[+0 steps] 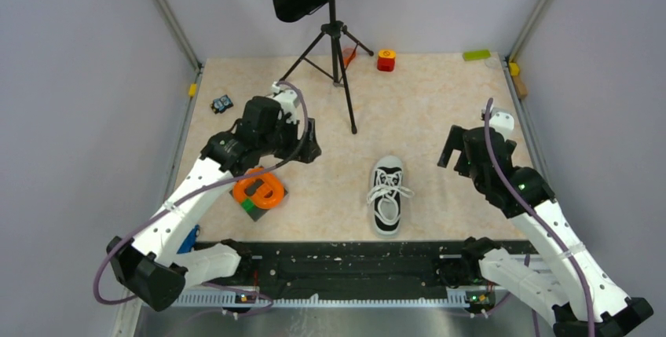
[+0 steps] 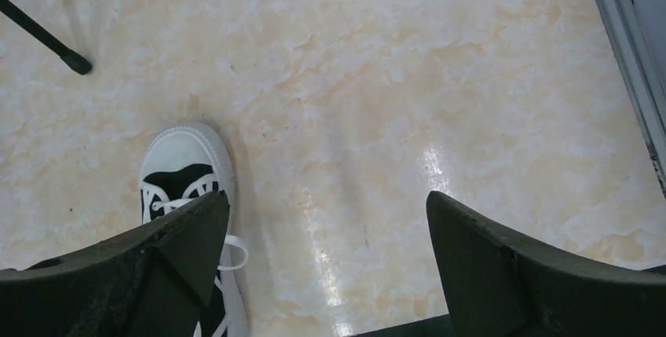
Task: Tie the shoes
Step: Tie the shoelace on the shoe.
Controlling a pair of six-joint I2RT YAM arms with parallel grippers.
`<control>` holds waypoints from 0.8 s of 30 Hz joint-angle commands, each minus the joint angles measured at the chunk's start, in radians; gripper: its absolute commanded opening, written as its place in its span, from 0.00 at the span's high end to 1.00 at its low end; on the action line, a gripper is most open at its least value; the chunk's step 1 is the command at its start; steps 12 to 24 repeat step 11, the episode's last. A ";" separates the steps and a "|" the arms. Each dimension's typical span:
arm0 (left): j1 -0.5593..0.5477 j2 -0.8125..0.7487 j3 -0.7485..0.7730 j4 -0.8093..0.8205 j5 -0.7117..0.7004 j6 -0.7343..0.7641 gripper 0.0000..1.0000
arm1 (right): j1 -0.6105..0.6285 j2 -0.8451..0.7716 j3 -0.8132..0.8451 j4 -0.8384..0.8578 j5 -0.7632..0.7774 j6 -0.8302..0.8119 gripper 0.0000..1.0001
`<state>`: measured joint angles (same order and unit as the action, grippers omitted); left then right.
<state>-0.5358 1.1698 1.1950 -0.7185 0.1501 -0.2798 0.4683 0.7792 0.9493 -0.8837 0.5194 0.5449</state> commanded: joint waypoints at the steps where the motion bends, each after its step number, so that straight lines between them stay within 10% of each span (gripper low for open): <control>1: 0.034 -0.072 -0.087 0.064 -0.139 -0.081 0.12 | -0.010 -0.011 -0.007 0.021 0.011 -0.005 0.01; 24: 0.095 -0.111 -0.062 0.069 -0.241 -0.160 0.11 | -0.010 -0.031 -0.049 0.062 0.014 0.020 0.01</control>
